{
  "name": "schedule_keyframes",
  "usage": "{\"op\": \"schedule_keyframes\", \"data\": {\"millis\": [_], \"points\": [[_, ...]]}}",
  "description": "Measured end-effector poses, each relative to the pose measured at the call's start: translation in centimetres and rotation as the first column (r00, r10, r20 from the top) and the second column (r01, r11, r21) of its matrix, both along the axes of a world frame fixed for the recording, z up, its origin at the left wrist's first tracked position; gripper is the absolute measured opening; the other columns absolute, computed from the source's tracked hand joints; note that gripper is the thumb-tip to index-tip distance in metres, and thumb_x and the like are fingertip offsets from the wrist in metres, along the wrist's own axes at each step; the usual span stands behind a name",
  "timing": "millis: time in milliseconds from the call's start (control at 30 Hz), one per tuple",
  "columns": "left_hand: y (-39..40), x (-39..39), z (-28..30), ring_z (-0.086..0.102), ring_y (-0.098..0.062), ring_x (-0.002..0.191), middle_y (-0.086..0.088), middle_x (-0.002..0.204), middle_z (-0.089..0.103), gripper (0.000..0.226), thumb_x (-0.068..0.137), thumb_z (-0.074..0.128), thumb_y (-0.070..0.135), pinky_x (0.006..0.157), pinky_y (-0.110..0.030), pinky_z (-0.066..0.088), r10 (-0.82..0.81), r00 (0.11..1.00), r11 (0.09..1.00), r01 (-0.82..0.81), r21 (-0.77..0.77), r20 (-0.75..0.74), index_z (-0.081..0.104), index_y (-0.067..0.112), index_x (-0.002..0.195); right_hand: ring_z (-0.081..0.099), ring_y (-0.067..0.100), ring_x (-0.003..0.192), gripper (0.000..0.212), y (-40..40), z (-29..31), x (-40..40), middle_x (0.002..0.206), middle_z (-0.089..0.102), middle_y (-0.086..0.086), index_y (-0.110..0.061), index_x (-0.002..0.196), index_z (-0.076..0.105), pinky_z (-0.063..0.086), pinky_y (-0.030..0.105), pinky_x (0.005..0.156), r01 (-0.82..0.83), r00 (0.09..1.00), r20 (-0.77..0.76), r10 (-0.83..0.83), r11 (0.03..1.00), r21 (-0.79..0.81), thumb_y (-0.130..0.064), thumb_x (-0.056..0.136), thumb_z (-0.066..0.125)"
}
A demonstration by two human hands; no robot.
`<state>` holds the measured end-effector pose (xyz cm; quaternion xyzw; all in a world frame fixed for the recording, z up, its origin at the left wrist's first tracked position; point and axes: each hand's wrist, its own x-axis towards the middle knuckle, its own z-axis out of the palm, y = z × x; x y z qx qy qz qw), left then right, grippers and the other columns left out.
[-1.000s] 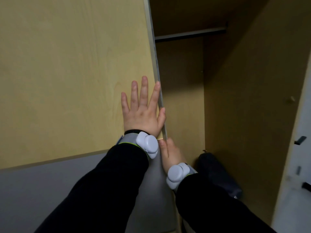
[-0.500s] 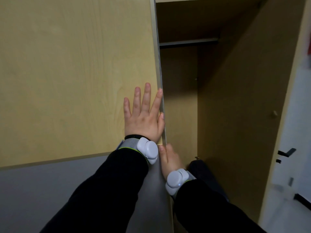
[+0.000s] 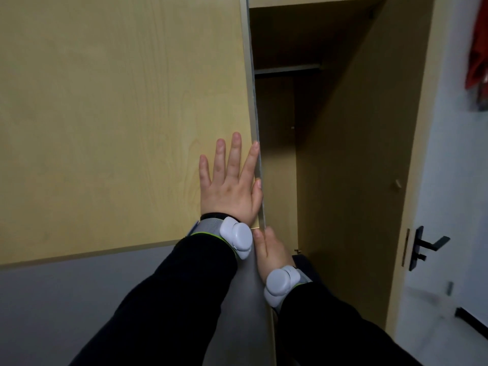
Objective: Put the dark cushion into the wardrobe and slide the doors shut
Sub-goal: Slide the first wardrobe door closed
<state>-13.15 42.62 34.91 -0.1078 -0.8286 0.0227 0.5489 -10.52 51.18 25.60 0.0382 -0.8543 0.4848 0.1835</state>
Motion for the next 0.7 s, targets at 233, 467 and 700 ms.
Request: {"op": "schedule_keyframes", "data": {"millis": [233,467,700], "points": [[3.2,0.0,-0.1,0.002,-0.027,0.141,-0.001,0.154,0.003,0.067,0.087,0.032,0.043,0.111,-0.045,-0.014,-0.004,1.0,1.0,0.004,-0.007,-0.003,0.009,0.027,0.147,0.058,0.039,0.089,0.035,3.2,0.1,0.2,0.097,0.063,0.022,-0.011,0.095,0.042,0.043,0.041,0.074,0.005,1.0,-0.001,-0.005,1.0,0.003,-0.042,0.096,0.027],[6.0,0.0,-0.1,0.003,-0.027,0.141,-0.002,0.154,0.003,0.067,0.087,0.032,0.043,0.111,-0.046,-0.013,-0.002,1.0,1.0,0.002,-0.011,-0.005,0.009,0.027,0.147,0.056,0.037,0.084,0.036,6.2,0.2,0.4,0.094,0.061,0.02,-0.009,0.099,0.043,0.038,0.036,0.069,-0.007,1.0,0.014,0.006,1.0,0.012,-0.041,0.097,0.027],[8.7,0.1,-0.1,0.005,-0.028,0.141,-0.006,0.156,0.012,0.067,0.087,0.032,0.043,0.112,-0.045,-0.012,0.008,1.0,1.0,-0.008,-0.015,-0.002,0.01,0.027,0.147,0.058,0.039,0.089,0.038,8.8,0.1,0.2,0.098,0.063,0.021,-0.009,0.1,0.044,0.043,0.04,0.074,0.0,1.0,0.017,0.0,1.0,0.013,-0.042,0.096,0.026]]}}
